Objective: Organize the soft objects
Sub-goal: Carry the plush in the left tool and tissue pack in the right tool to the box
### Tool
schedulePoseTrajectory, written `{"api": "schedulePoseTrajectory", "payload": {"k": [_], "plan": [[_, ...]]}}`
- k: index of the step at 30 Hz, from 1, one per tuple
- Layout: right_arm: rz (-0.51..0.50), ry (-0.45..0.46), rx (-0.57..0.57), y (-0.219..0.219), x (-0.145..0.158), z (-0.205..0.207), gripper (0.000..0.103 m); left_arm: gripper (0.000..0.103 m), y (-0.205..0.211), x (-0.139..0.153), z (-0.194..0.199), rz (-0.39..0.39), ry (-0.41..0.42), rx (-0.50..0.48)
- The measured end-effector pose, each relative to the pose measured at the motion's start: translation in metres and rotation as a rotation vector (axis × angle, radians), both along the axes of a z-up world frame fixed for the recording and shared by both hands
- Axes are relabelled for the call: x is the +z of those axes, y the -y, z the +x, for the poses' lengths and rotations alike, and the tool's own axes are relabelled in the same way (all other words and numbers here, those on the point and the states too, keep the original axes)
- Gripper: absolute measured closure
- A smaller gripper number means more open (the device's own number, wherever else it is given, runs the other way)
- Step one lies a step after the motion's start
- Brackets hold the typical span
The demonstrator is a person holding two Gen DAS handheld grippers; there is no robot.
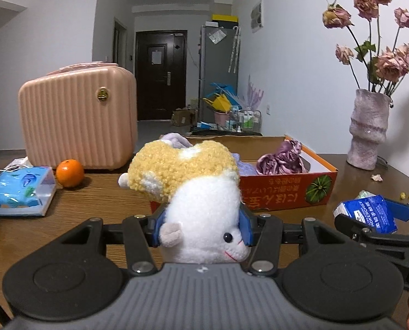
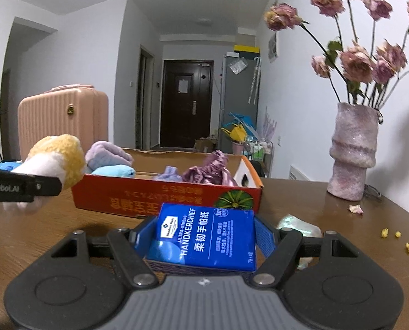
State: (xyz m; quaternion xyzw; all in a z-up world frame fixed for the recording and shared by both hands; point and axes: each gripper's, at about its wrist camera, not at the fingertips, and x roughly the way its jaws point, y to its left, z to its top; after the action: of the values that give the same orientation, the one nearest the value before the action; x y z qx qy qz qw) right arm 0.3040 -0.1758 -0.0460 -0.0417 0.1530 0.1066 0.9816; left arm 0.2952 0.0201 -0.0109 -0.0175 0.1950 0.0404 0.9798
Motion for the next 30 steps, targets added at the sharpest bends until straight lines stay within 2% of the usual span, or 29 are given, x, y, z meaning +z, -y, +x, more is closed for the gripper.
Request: {"api": "schedulePoseTrajectory", "payload": {"k": [6, 15, 30], "plan": [[0.005, 0.01, 0.008, -0.005, 0.002, 0.002, 0.03, 0.051, -0.003, 0.003, -0.001, -0.002, 0.01, 0.033], [0.024, 0.033, -0.021, -0.005, 0.004, 0.013, 0.03, 0.051, 0.001, 0.007, 0.004, 0.0, 0.028, 0.028], [0.052, 0.083, -0.074, -0.005, 0.017, 0.044, 0.03, 0.051, 0.009, 0.016, 0.036, -0.017, 0.062, 0.014]]}}
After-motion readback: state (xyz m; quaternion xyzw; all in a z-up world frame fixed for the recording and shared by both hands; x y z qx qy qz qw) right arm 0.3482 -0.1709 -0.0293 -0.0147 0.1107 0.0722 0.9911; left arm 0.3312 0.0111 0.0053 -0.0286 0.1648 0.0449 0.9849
